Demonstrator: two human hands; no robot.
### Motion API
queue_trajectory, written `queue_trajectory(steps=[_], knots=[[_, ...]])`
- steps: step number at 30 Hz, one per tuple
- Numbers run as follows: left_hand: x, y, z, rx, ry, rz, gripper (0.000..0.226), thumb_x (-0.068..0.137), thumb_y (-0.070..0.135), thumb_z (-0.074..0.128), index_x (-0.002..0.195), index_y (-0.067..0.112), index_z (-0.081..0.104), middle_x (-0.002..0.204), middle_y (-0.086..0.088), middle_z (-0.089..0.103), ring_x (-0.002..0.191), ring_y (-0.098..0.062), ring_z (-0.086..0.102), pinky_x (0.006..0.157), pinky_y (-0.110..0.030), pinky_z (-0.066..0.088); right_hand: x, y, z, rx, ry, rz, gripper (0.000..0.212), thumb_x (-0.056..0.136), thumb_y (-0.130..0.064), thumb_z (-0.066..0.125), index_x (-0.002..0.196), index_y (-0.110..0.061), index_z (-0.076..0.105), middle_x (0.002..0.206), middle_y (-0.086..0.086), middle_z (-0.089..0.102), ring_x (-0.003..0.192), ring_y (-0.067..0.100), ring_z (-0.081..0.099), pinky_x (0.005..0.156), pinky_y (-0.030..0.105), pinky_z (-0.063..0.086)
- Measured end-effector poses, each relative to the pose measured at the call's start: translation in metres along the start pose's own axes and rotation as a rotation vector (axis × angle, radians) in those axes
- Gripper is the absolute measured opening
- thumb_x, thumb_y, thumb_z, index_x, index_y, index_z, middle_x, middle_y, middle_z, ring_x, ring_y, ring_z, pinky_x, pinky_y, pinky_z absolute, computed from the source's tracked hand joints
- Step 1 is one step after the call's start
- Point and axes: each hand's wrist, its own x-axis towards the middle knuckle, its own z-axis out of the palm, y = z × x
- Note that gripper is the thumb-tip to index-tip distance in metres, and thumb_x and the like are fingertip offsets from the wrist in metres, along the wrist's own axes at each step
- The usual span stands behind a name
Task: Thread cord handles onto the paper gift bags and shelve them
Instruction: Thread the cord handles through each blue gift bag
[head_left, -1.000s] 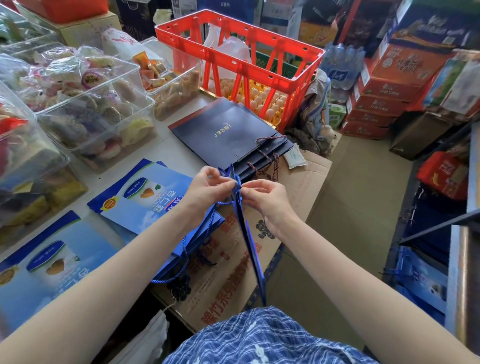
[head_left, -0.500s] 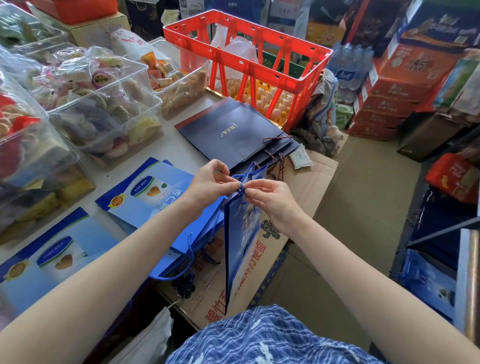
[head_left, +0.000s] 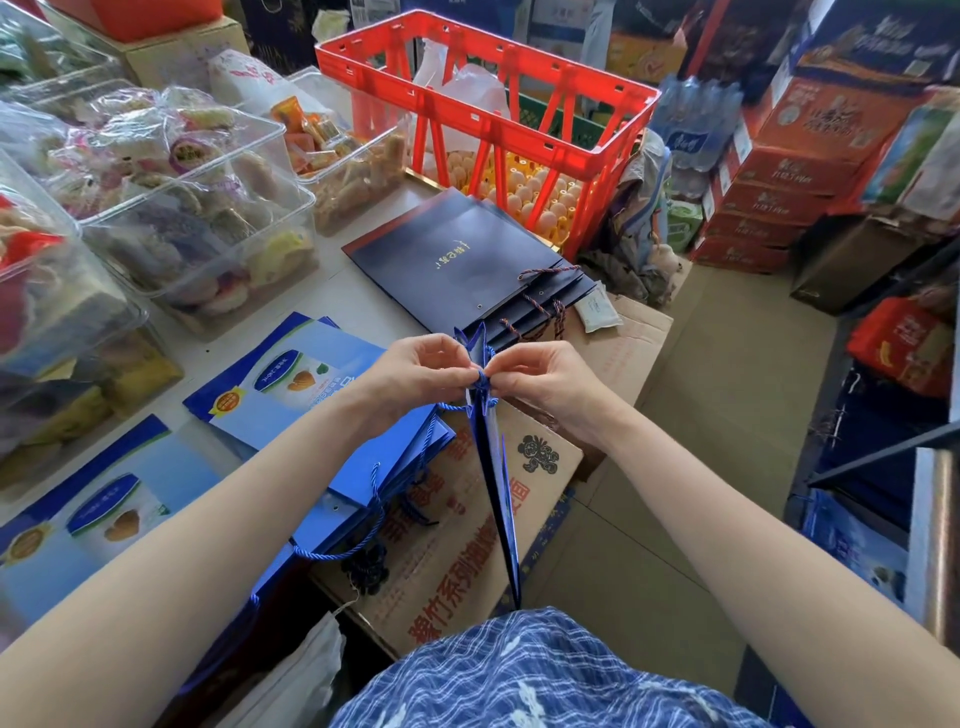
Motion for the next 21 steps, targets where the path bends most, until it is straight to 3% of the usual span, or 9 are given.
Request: queue_trajectory(steps=[5, 8, 14, 17, 21], knots=[[0.002, -0.002, -0.001, 0.098, -0.018, -0.017, 0.01, 0.084, 0.006, 0.066, 0.078, 0.01, 0.059, 0.067, 0.002, 0.068, 0.061, -0.008, 0.06, 0.063, -0.017, 0.051, 0.0, -0.003, 0.0, 0.035, -0.023, 0.008, 0.015, 0.082, 0.006, 0.064, 0.091, -0.005, 0.067, 0.085, 0.01, 0.07, 0.077, 0.018, 0.068, 0.075, 0.025, 0.055], [0.004, -0.004, -0.001, 0.101, 0.041, -0.004, 0.008, 0.083, 0.009, 0.067, 0.079, 0.01, 0.06, 0.066, 0.002, 0.069, 0.059, -0.006, 0.061, 0.059, -0.016, 0.05, -0.001, -0.001, 0.004, 0.034, 0.009, 0.03, 0.026, 0.079, 0.0, 0.07, 0.104, -0.005, 0.064, 0.095, 0.013, 0.07, 0.084, 0.02, 0.068, 0.081, 0.027, 0.055], [0.005, -0.006, 0.007, 0.179, 0.065, 0.025, 0.013, 0.087, 0.018, 0.064, 0.078, 0.012, 0.058, 0.068, 0.0, 0.061, 0.06, -0.004, 0.053, 0.057, -0.013, 0.045, 0.0, -0.008, 0.014, -0.154, 0.088, -0.026, 0.013, 0.076, -0.005, 0.075, 0.086, -0.009, 0.067, 0.085, 0.008, 0.07, 0.079, 0.017, 0.068, 0.078, 0.025, 0.056], [0.001, -0.009, 0.007, 0.189, 0.054, 0.08, 0.006, 0.092, 0.016, 0.056, 0.087, 0.015, 0.059, 0.076, 0.005, 0.059, 0.062, 0.001, 0.052, 0.061, -0.011, 0.043, -0.001, -0.008, 0.011, -0.136, 0.155, -0.009, 0.009, 0.077, -0.004, 0.073, 0.085, -0.007, 0.07, 0.085, 0.011, 0.071, 0.077, 0.016, 0.067, 0.079, 0.029, 0.055], [-0.003, -0.01, 0.01, 0.355, -0.005, 0.096, 0.01, 0.093, 0.02, 0.055, 0.1, 0.024, 0.061, 0.078, 0.016, 0.053, 0.073, -0.005, 0.044, 0.064, -0.002, 0.037, -0.003, -0.012, 0.005, -0.205, 0.199, -0.033, 0.006, 0.075, -0.006, 0.076, 0.076, -0.011, 0.071, 0.074, 0.004, 0.07, 0.066, 0.007, 0.065, 0.068, 0.021, 0.053]])
